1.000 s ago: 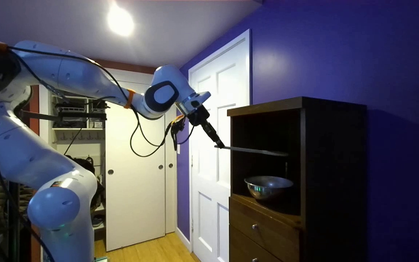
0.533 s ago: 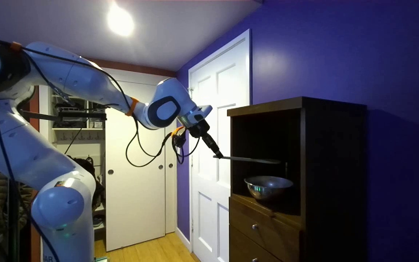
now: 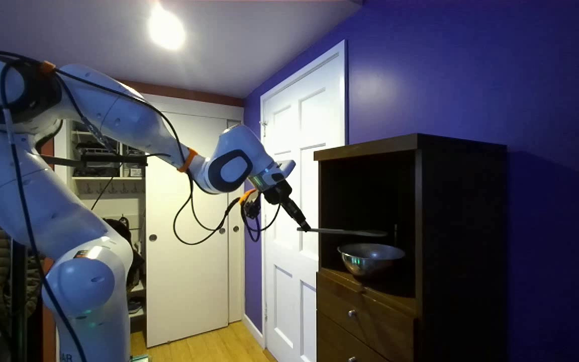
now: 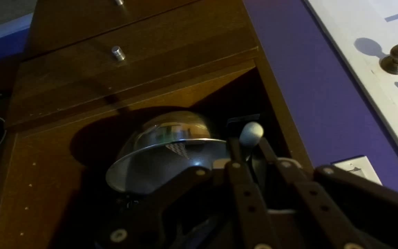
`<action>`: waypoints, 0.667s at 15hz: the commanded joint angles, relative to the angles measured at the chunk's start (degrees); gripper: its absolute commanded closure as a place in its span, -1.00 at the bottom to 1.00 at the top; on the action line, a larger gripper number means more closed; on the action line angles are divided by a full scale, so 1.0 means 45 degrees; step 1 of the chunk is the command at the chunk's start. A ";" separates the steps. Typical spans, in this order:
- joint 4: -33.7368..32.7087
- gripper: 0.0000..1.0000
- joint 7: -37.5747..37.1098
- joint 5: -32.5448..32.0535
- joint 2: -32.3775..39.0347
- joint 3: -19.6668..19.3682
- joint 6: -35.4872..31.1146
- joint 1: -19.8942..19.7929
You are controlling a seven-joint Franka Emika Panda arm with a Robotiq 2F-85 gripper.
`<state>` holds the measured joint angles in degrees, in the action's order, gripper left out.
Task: Put the wooden spoon on the silver bowl
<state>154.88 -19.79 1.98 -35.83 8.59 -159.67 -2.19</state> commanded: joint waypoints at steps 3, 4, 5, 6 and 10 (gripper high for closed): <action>0.0207 0.93 -0.0321 -0.0308 0.0446 0.0720 -0.0914 -0.0865; 0.0235 0.93 -0.0356 -0.0342 0.0503 0.0849 -0.1058 -0.1041; 0.0228 0.93 -0.0477 -0.0375 0.0601 0.1040 -0.1225 -0.1260; 0.0229 0.93 -0.0574 -0.0384 0.0696 0.1197 -0.1363 -0.1435; -0.0030 0.93 -0.0906 -0.0428 0.1258 0.1855 -0.1887 -0.2030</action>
<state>155.81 -20.94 1.73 -32.44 14.30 -165.20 -8.64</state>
